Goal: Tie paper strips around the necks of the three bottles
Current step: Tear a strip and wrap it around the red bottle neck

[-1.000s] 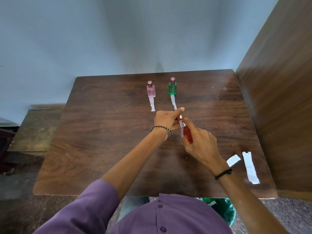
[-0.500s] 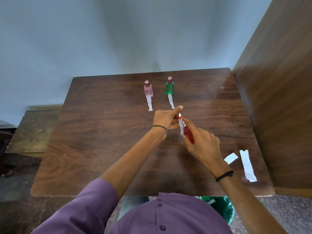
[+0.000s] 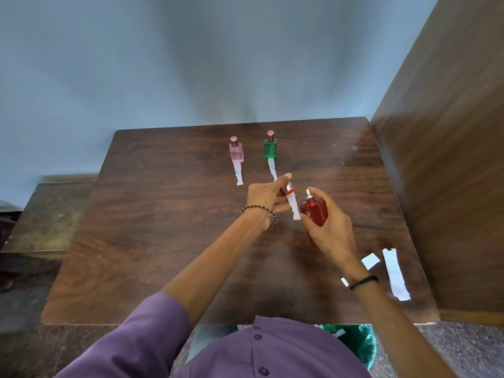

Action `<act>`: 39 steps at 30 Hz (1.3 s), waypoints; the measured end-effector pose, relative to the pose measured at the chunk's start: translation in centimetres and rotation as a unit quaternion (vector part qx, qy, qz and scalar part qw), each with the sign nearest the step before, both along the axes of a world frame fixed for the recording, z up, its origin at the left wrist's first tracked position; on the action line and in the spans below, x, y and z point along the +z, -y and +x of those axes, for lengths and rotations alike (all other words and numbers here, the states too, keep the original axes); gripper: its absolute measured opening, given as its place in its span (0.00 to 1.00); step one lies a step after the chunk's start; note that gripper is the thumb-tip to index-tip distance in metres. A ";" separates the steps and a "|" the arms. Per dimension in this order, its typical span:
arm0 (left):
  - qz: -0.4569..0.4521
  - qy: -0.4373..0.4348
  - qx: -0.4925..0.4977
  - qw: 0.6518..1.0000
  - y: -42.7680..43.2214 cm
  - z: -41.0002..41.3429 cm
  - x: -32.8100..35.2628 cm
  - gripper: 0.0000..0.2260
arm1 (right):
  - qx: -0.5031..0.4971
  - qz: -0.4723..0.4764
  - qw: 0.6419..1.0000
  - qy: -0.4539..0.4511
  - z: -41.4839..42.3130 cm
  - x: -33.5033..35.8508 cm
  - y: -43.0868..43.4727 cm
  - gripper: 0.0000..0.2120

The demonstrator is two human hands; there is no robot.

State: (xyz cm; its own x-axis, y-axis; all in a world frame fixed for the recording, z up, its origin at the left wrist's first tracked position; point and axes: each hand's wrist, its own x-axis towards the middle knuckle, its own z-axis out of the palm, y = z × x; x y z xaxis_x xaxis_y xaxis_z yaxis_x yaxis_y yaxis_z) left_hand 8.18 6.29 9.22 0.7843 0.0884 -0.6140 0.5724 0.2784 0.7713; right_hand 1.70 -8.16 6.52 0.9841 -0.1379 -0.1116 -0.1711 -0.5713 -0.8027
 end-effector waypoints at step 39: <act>0.021 0.013 -0.025 0.999 0.6 0.9 -0.5 0.15 | 0.095 0.674 0.726 -0.097 0.2 1.4 3.0 0.33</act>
